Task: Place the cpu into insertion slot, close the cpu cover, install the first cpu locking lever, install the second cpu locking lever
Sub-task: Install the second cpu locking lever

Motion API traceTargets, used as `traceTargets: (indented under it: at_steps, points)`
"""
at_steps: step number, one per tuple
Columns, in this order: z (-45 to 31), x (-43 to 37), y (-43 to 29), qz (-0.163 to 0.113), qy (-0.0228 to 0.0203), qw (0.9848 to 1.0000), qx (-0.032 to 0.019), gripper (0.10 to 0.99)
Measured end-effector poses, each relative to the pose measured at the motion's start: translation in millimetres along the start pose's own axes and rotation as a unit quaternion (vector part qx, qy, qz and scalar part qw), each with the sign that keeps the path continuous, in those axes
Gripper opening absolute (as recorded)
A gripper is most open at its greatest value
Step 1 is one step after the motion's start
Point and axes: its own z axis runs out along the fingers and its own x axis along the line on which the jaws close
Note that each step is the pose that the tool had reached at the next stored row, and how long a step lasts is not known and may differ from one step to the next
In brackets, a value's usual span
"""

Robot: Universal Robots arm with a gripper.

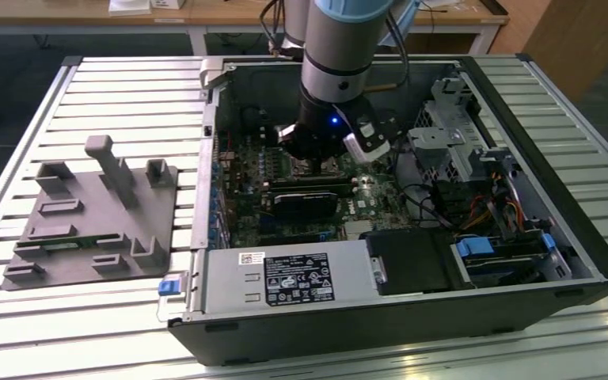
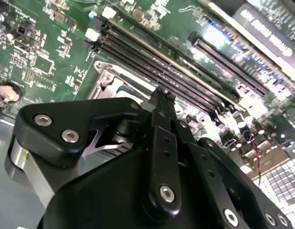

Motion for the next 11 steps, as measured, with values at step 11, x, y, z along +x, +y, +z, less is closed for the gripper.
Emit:
traceTargets:
  at_steps: [11]
  points:
    - [3.1,18.5,-2.1,0.0,0.0,1.0,-0.0012,0.114]
